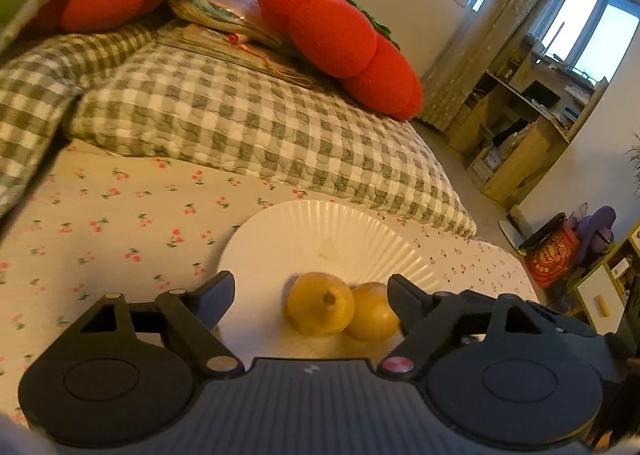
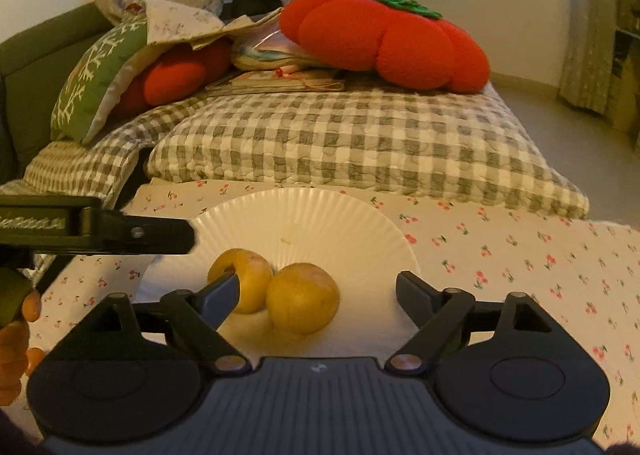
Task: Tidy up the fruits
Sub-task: 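Lower both pears onto the plate and open both grippers, then withdraw both grippers from the plate back toward the remaining fruits, then grasp a large orange mandarin with the right gripper while the left gripper grasps another mandarin, then carry both held mandarins over the white plate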
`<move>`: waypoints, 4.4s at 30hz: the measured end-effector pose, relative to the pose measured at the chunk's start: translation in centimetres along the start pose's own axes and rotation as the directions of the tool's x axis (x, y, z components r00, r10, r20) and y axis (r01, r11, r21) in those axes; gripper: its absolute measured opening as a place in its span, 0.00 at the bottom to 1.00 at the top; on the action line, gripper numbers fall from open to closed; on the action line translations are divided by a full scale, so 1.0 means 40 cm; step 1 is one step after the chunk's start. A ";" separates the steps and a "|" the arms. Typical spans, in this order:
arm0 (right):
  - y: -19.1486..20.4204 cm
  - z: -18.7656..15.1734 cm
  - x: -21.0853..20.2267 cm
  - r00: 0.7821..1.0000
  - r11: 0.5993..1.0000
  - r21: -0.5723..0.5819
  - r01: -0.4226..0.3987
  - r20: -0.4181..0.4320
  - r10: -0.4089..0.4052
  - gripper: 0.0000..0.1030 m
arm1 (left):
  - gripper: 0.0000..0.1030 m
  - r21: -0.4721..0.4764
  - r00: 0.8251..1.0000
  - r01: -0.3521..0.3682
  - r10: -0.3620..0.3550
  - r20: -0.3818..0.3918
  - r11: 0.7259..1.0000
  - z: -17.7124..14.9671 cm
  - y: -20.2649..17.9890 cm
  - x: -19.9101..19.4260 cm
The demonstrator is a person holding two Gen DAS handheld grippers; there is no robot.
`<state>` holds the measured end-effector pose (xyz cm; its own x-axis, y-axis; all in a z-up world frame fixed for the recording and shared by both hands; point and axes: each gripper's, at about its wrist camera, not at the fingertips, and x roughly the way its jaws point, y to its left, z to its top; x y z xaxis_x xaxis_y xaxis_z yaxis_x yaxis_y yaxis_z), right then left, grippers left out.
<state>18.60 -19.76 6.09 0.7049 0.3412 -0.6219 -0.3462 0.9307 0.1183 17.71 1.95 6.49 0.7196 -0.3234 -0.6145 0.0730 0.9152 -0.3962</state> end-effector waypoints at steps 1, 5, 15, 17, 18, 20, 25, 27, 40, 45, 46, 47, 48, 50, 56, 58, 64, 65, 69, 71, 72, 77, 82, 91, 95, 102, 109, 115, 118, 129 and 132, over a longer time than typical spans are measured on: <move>0.001 -0.003 -0.008 1.000 1.000 0.006 0.002 -0.002 -0.002 0.83 | 0.79 -0.001 1.000 -0.006 0.006 0.002 1.000 0.000 -0.002 -0.008; 0.022 -0.006 -0.051 1.000 1.000 0.013 -0.001 0.005 0.001 0.90 | 0.81 -0.011 1.000 -0.024 0.024 0.006 1.000 -0.009 -0.007 -0.057; 0.074 -0.016 -0.144 1.000 1.000 0.031 -0.004 0.024 0.003 0.99 | 0.88 0.028 0.993 -0.103 0.102 0.052 0.994 -0.052 -0.016 -0.196; 0.061 -0.017 -0.166 0.999 0.998 0.060 0.000 0.034 -0.002 0.99 | 0.90 0.018 0.993 -0.093 0.092 0.067 0.995 -0.061 -0.003 -0.224; 0.052 -0.018 -0.179 0.999 0.997 0.083 0.001 0.042 -0.005 0.99 | 0.90 0.008 0.993 -0.093 0.093 0.072 0.996 -0.065 0.001 -0.233; 0.034 -0.023 -0.203 0.998 0.991 0.137 0.004 0.058 -0.012 0.99 | 0.90 -0.010 0.993 -0.088 0.089 0.076 0.996 -0.074 0.011 -0.247; 0.032 -0.053 -0.229 0.999 0.987 0.158 0.030 0.032 -0.036 0.99 | 0.91 -0.040 0.993 -0.096 0.099 0.070 0.995 -0.109 0.027 -0.270; 0.041 -0.063 -0.240 0.999 0.988 0.154 0.032 0.032 -0.038 0.99 | 0.91 -0.046 0.992 -0.103 0.106 0.064 0.994 -0.128 0.033 -0.279; 0.136 -0.130 -0.284 0.996 0.991 0.101 -0.091 -0.017 0.093 0.99 | 0.91 -0.021 0.978 -0.200 0.201 0.059 0.980 -0.220 0.068 -0.369; 0.183 -0.148 -0.281 0.994 0.995 -0.007 -0.102 -0.043 0.102 0.99 | 0.91 -0.067 0.978 -0.204 0.205 0.021 0.977 -0.255 0.117 -0.384; 0.189 -0.153 -0.279 0.993 0.994 -0.019 -0.111 -0.051 0.110 0.99 | 0.91 -0.079 0.978 -0.205 0.207 0.016 0.976 -0.258 0.123 -0.386; 0.195 -0.158 -0.277 0.991 0.992 -0.028 -0.121 -0.058 0.119 0.98 | 0.91 -0.087 0.978 -0.204 0.206 0.014 0.975 -0.260 0.129 -0.389; 0.202 -0.163 -0.276 0.990 0.991 -0.040 -0.129 -0.065 0.127 0.98 | 0.91 -0.091 0.979 -0.200 0.202 0.016 0.976 -0.263 0.131 -0.393; 0.222 -0.175 -0.278 0.986 0.986 -0.077 -0.150 -0.077 0.144 0.98 | 0.91 -0.085 0.981 -0.193 0.195 0.017 0.978 -0.271 0.129 -0.400; 0.267 -0.202 -0.273 0.973 0.967 -0.141 -0.214 -0.123 0.197 0.94 | 0.91 -0.043 0.980 -0.201 0.200 -0.016 0.979 -0.303 0.121 -0.401; 0.284 -0.213 -0.271 0.966 0.957 -0.166 -0.238 -0.140 0.216 0.91 | 0.91 -0.040 0.982 -0.188 0.186 -0.039 0.981 -0.307 0.125 -0.395; 0.342 -0.252 -0.247 0.958 0.934 -0.251 -0.255 -0.197 0.208 0.74 | 0.89 -0.069 0.984 -0.167 0.161 -0.081 0.984 -0.315 0.134 -0.381; 0.346 -0.256 -0.242 0.958 0.934 -0.256 -0.251 -0.203 0.202 0.71 | 0.89 -0.058 0.984 -0.164 0.159 -0.081 0.985 -0.316 0.129 -0.380; 0.355 -0.269 -0.224 0.957 0.935 -0.257 -0.246 -0.219 0.192 0.61 | 0.89 -0.026 0.984 -0.155 0.153 -0.089 0.988 -0.322 0.115 -0.372; 0.358 -0.273 -0.215 0.954 0.936 -0.245 -0.253 -0.226 0.199 0.58 | 0.88 -0.015 0.982 -0.160 0.158 -0.102 0.987 -0.325 0.113 -0.363; 0.359 -0.276 -0.208 0.953 0.936 -0.245 -0.253 -0.231 0.197 0.54 | 0.87 -0.010 0.981 -0.162 0.160 -0.110 0.987 -0.327 0.112 -0.358; 0.375 -0.290 -0.185 0.953 0.934 -0.268 -0.237 -0.253 0.169 0.37 | 0.84 0.017 0.978 -0.163 0.164 -0.132 0.987 -0.335 0.106 -0.343; 0.363 -0.277 -0.193 0.957 0.944 -0.252 -0.215 -0.246 0.152 0.36 | 0.79 0.040 0.977 -0.151 0.156 -0.144 0.988 -0.341 0.099 -0.339; 0.289 -0.219 -0.227 0.982 0.979 -0.170 -0.113 -0.170 0.084 0.36 | 0.66 0.138 0.976 -0.112 0.135 -0.168 0.984 -0.359 0.064 -0.319; 0.260 -0.206 -0.231 0.986 0.988 -0.124 -0.087 -0.150 0.068 0.36 | 0.56 0.223 0.969 -0.121 0.163 -0.183 0.967 -0.376 0.039 -0.293; 0.260 -0.203 -0.225 0.987 0.989 -0.113 -0.094 -0.142 0.077 0.36 | 0.29 0.375 0.944 -0.164 0.255 -0.208 0.912 -0.418 0.006 -0.240; 0.249 -0.195 -0.237 0.989 0.992 -0.076 -0.098 -0.121 0.089 0.36 | 0.28 0.347 0.955 -0.149 0.226 -0.194 0.926 -0.414 0.010 -0.248; 0.243 -0.195 -0.241 0.991 0.994 -0.055 -0.091 -0.106 0.084 0.36 | 0.28 0.305 0.966 -0.136 0.195 -0.170 0.942 -0.403 0.010 -0.260; 0.238 -0.191 -0.249 0.993 0.995 -0.040 -0.086 -0.088 0.082 0.36 | 0.28 0.282 0.969 -0.144 0.192 -0.152 0.949 -0.395 0.014 -0.266; 0.172 -0.156 -0.277 0.997 0.993 0.089 -0.075 -0.020 0.077 0.35 | 0.28 0.207 0.983 -0.145 0.164 -0.081 0.968 -0.337 0.003 -0.308; 0.147 -0.140 -0.273 0.997 0.988 0.136 -0.075 -0.008 0.077 0.35 | 0.28 0.201 0.984 -0.150 0.167 -0.069 0.968 -0.314 -0.014 -0.310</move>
<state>5.40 -18.73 9.24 0.6712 0.4107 -0.6171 -0.3105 0.9117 0.2690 0.08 2.44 5.74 0.6719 -0.1823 -0.7179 0.1018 0.9828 -0.1542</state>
